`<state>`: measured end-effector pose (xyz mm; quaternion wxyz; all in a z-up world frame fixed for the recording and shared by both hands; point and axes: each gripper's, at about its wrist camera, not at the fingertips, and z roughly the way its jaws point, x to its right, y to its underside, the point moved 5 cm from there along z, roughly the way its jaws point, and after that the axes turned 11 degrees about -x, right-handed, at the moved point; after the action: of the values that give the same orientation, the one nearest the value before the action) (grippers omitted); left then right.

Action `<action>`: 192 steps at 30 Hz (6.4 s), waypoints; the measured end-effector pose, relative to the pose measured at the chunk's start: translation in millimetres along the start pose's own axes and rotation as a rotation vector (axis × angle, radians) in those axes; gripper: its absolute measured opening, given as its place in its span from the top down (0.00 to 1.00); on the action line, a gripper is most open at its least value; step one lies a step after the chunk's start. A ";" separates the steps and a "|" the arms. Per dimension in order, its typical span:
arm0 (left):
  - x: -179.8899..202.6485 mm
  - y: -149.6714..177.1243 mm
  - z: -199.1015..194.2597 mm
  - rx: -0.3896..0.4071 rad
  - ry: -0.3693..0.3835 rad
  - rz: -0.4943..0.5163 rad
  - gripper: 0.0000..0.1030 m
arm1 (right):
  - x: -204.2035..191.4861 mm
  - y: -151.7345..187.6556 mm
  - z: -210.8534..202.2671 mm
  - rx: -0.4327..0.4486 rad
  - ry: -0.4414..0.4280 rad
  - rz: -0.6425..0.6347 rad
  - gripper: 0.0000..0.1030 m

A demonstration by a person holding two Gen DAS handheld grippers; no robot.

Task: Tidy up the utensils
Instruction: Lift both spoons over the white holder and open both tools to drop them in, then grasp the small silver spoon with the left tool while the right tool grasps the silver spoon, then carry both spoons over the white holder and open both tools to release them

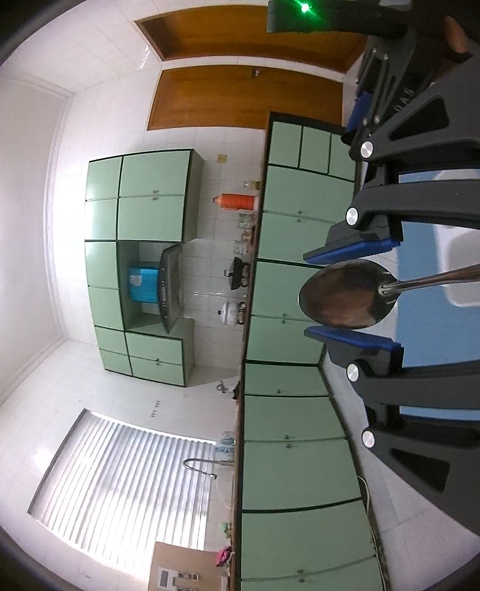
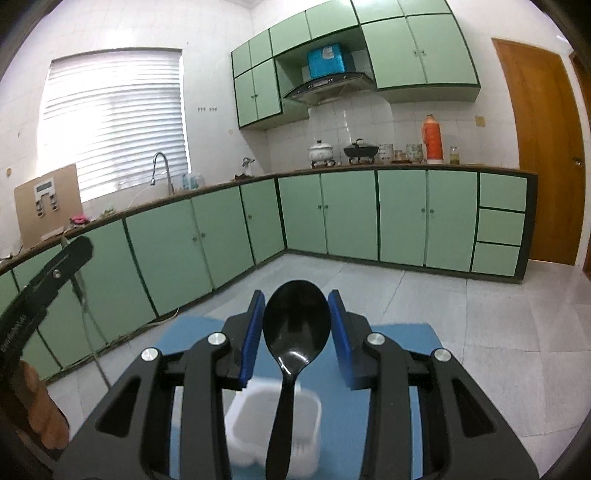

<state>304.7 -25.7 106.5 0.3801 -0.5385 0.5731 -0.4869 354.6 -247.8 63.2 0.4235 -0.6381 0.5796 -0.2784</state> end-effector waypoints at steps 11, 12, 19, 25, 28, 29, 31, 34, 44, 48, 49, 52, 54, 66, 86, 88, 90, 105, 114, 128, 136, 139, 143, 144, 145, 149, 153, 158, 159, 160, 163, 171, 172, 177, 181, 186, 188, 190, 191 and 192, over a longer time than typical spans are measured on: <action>12.9 44.5 71.0 -0.101 0.022 0.021 0.67 | 9.5 35.2 63.6 -0.090 0.011 0.010 0.67; 12.4 49.2 71.7 -0.110 0.023 0.023 0.67 | 8.6 40.4 63.0 -0.095 0.008 0.011 0.67; 3.0 77.8 72.7 -0.194 0.008 0.020 0.65 | 11.6 64.5 55.6 -0.130 0.000 0.015 0.59; -4.1 85.4 48.7 -0.217 0.006 0.011 0.48 | 14.3 72.4 32.7 -0.113 0.014 0.011 0.49; -8.7 87.9 30.4 -0.239 -0.007 0.012 0.38 | 18.1 77.1 14.4 -0.097 0.030 0.017 0.41; -11.5 89.8 23.0 -0.252 -0.010 0.010 0.35 | 19.3 79.6 7.7 -0.093 0.042 0.016 0.38; -16.7 94.9 10.2 -0.284 -0.026 0.006 0.29 | 22.2 85.9 -3.7 -0.091 0.065 0.016 0.34; -24.8 110.9 -10.7 -0.342 -0.044 -0.011 0.21 | 27.4 102.4 -22.7 -0.101 0.085 0.026 0.28; -41.0 197.4 -37.0 -0.623 -0.128 -0.019 0.20 | 45.8 170.6 -62.4 -0.184 0.139 0.079 0.25; -37.9 221.7 -36.6 -0.685 -0.147 -0.001 0.20 | 49.3 192.5 -66.1 -0.216 0.140 0.104 0.25; -37.1 226.6 -36.0 -0.701 -0.150 0.001 0.20 | 49.9 197.3 -66.4 -0.224 0.146 0.104 0.25; -34.4 237.5 -34.4 -0.730 -0.144 0.003 0.20 | 53.2 208.2 -68.7 -0.237 0.156 0.108 0.25; -32.9 242.7 -32.2 -0.745 -0.142 0.006 0.20 | 60.3 209.9 -69.3 -0.245 0.149 0.121 0.25; -31.7 251.7 -17.2 -0.825 -0.100 -0.020 0.43 | 66.3 219.1 -69.3 -0.254 0.159 0.129 0.25; -35.5 237.3 -41.0 -0.753 -0.065 -0.037 0.75 | 101.2 233.9 -51.1 -0.411 0.191 0.088 0.36; -36.1 237.3 -40.0 -0.754 -0.065 -0.039 0.75 | 101.1 235.5 -43.1 -0.440 0.191 0.087 0.38; -35.0 237.5 -38.3 -0.756 -0.068 -0.032 0.75 | 100.6 235.8 -35.0 -0.464 0.203 0.076 0.41; -34.3 238.0 -33.5 -0.757 -0.066 -0.025 0.75 | 103.1 238.1 -7.3 -0.564 0.223 0.045 0.57; -35.5 232.7 -41.1 -0.721 -0.067 -0.012 0.75 | 99.8 233.3 -27.5 -0.529 0.172 0.058 0.73; -30.5 193.6 -83.7 -0.524 -0.032 -0.043 0.75 | 67.6 183.0 -97.5 -0.262 0.032 0.073 0.73; -38.8 174.3 -96.2 -0.432 -0.015 -0.082 0.75 | 50.2 162.8 -104.2 -0.214 0.006 0.045 0.73; -35.1 164.7 -100.5 -0.397 -0.010 -0.087 0.75 | 44.6 149.5 -106.9 -0.187 -0.001 0.037 0.73; -34.6 142.3 -101.3 -0.345 0.005 -0.082 0.75 | 33.8 129.0 -110.9 -0.146 -0.016 0.008 0.73; -36.0 137.3 -101.2 -0.335 0.008 -0.080 0.75 | 33.0 125.0 -112.0 -0.139 -0.018 0.002 0.73; -34.8 132.4 -101.6 -0.324 0.012 -0.078 0.75 | 30.6 120.0 -113.2 -0.130 -0.021 -0.006 0.73; -30.6 114.0 -100.6 -0.286 0.022 -0.079 0.75 | 20.7 100.3 -116.7 -0.096 -0.033 -0.038 0.73; -27.4 93.1 -100.7 -0.247 0.032 -0.075 0.75 | 18.4 78.5 -119.8 -0.057 -0.046 -0.046 0.73; -19.8 51.4 -98.5 -0.168 0.046 -0.066 0.75 | 14.3 40.9 -116.1 0.000 -0.064 -0.047 0.73; -17.3 43.7 -97.2 -0.154 0.052 -0.065 0.75 | 14.5 34.8 -115.2 0.010 -0.068 -0.044 0.73; -14.5 34.9 -95.4 -0.140 0.061 -0.063 0.75 | 14.1 27.1 -112.9 0.021 -0.072 -0.040 0.73; -3.8 12.9 -85.2 -0.103 0.074 -0.048 0.75 | 14.8 5.9 -102.0 0.047 -0.080 -0.025 0.73; 16.9 7.2 -22.2 -0.118 0.090 -0.033 0.75 | 8.9 -9.1 -37.8 0.032 -0.014 -0.042 0.73; 18.5 12.5 -11.8 -0.135 0.085 -0.028 0.75 | 9.6 -6.4 -27.3 0.014 -0.008 -0.041 0.73; 20.1 41.1 25.7 -0.222 0.082 -0.020 0.76 | 7.0 16.0 8.6 -0.054 -0.006 -0.039 0.73; 16.7 62.5 41.5 -0.272 0.075 -0.020 0.75 | 4.1 35.3 23.1 -0.094 -0.010 -0.042 0.73; 12.2 81.7 47.7 -0.313 0.065 -0.015 0.75 | 0.9 57.5 30.2 -0.133 -0.020 -0.034 0.73; 10.4 89.3 48.3 -0.330 0.059 -0.014 0.75 | 0.0 64.7 31.1 -0.145 -0.015 -0.036 0.73; 8.9 95.6 50.6 -0.349 0.057 -0.020 0.75 | 0.2 68.4 28.9 -0.142 -0.004 -0.036 0.68; 7.5 98.9 50.8 -0.356 0.052 -0.026 0.75 | 0.0 69.7 27.6 -0.137 0.001 -0.035 0.60; 6.3 100.8 50.5 -0.360 0.048 -0.030 0.71 | 0.6 70.3 25.1 -0.128 0.008 -0.032 0.56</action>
<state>327.5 -44.9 -2.4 0.2565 -0.5943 0.6519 -0.3950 340.5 -240.8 -9.8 0.3751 -0.6720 0.5876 -0.2498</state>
